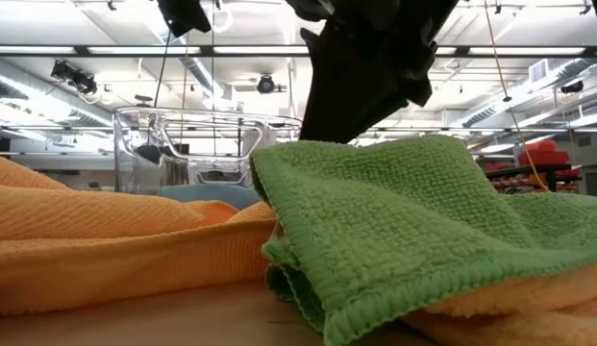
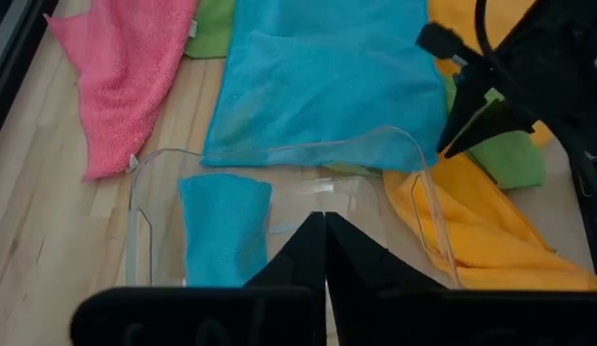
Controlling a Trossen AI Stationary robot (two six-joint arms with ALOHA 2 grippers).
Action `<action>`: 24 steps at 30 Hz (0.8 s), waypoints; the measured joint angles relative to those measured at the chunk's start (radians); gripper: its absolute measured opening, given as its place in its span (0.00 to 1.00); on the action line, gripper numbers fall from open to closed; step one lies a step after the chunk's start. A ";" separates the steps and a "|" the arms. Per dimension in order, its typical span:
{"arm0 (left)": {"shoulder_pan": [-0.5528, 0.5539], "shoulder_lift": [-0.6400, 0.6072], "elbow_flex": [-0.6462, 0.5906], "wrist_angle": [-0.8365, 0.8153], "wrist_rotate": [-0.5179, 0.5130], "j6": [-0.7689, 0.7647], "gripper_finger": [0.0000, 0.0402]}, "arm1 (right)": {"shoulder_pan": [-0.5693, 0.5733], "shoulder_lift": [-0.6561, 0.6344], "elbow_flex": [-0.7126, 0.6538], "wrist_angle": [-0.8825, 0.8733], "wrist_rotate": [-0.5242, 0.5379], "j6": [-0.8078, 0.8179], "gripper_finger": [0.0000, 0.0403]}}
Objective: Fold microfiber towels
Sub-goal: Fold the blue towel
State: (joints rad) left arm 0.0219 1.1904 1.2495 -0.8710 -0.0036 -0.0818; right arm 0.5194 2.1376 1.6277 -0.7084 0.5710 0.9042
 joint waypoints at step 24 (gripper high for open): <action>0.000 0.000 0.000 0.007 0.000 -0.001 0.07 | -0.001 0.002 -0.132 0.185 -0.037 0.012 0.18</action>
State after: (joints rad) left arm 0.0219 1.1904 1.2497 -0.8640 -0.0036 -0.0827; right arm 0.5186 2.1399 1.4955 -0.5235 0.5339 0.9165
